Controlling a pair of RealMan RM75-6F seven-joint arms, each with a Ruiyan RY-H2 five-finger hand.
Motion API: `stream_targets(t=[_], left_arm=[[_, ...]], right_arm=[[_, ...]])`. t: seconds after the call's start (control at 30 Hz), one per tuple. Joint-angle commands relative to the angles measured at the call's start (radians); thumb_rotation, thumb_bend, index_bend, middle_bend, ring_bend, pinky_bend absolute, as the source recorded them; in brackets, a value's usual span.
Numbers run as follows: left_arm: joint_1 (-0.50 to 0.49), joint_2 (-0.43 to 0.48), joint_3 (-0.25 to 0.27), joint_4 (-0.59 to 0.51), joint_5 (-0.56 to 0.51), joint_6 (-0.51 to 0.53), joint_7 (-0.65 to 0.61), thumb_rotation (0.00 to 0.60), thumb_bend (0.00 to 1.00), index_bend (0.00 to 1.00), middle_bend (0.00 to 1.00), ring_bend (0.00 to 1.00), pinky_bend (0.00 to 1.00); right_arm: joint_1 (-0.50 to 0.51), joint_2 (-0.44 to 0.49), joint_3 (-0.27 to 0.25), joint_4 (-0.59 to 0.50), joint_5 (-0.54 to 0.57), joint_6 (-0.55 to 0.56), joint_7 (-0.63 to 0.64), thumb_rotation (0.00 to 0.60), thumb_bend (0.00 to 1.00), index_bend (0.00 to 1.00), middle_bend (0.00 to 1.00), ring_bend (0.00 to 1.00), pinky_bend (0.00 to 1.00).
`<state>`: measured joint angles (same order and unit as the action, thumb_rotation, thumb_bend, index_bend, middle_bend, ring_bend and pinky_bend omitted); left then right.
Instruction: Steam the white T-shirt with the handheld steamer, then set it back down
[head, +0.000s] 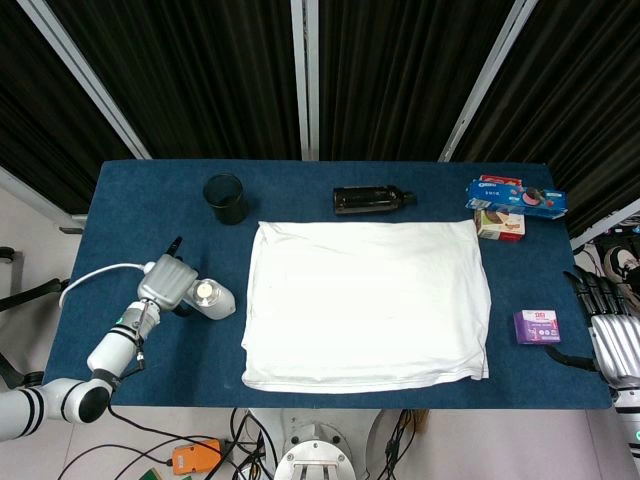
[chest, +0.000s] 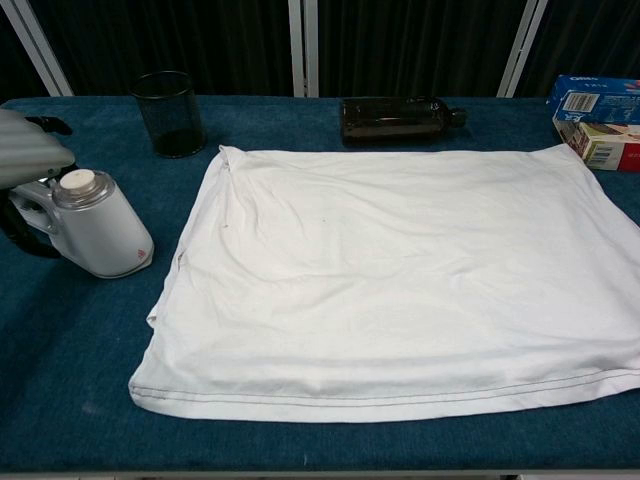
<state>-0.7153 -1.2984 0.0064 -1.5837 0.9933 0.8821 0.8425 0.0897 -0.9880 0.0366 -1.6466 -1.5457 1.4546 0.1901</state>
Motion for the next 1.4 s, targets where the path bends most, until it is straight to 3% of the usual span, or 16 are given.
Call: stream_targets(t=[0.03, 0.27, 0.5, 0.7, 0.83, 0.97, 1.1, 1.23, 1.4], left_arm=[[-0.007, -0.001, 0.002, 0.002, -0.016, -0.014, -0.016, 0.393, 0.04, 0.54, 0.6, 0.49, 0.0], [-0.02, -0.002, 0.012, 0.009, -0.04, -0.044, -0.061, 0.389, 0.05, 0.59, 0.64, 0.52, 0.0], [-0.035, -0.006, 0.029, 0.022, -0.064, -0.064, -0.081, 0.39, 0.14, 0.59, 0.65, 0.54, 0.0], [-0.044, -0.004, 0.039, 0.026, -0.079, -0.066, -0.092, 0.385, 0.2, 0.68, 0.75, 0.64, 0.0], [-0.05, -0.003, 0.044, 0.025, -0.078, -0.067, -0.106, 0.38, 0.24, 0.7, 0.78, 0.68, 0.01], [-0.053, 0.007, 0.044, 0.018, -0.059, -0.059, -0.124, 0.377, 0.33, 0.7, 0.8, 0.7, 0.15], [-0.054, 0.026, 0.041, 0.002, -0.038, -0.047, -0.143, 0.392, 0.41, 0.7, 0.81, 0.71, 0.41], [-0.057, 0.05, 0.036, -0.015, -0.034, -0.047, -0.169, 0.459, 0.48, 0.72, 0.83, 0.73, 0.61], [-0.062, 0.088, 0.012, -0.05, -0.051, -0.087, -0.256, 0.498, 0.56, 0.73, 0.84, 0.75, 0.68]], right_arm=[[-0.001, -0.001, 0.0, 0.002, 0.001, 0.001, 0.002, 0.6, 0.18, 0.0, 0.0, 0.0, 0.03], [-0.003, -0.001, 0.0, 0.004, 0.002, 0.003, 0.006, 0.6, 0.18, 0.0, 0.0, 0.0, 0.03], [-0.001, -0.002, 0.002, 0.004, 0.004, -0.002, 0.005, 0.6, 0.18, 0.0, 0.0, 0.0, 0.03], [-0.001, -0.003, 0.004, 0.005, 0.008, -0.002, 0.006, 0.6, 0.18, 0.0, 0.0, 0.0, 0.03], [0.001, -0.005, 0.004, 0.006, 0.009, -0.005, 0.008, 0.6, 0.18, 0.0, 0.0, 0.0, 0.03], [0.002, -0.006, 0.006, 0.005, 0.009, -0.006, 0.006, 0.6, 0.18, 0.0, 0.0, 0.0, 0.03], [0.003, -0.008, 0.007, 0.007, 0.005, -0.003, 0.009, 0.6, 0.18, 0.0, 0.0, 0.0, 0.03], [0.002, -0.011, 0.006, 0.013, 0.002, 0.0, 0.014, 0.6, 0.18, 0.0, 0.0, 0.0, 0.03], [0.0, -0.011, 0.006, 0.017, -0.004, 0.008, 0.019, 0.6, 0.18, 0.0, 0.0, 0.0, 0.03]])
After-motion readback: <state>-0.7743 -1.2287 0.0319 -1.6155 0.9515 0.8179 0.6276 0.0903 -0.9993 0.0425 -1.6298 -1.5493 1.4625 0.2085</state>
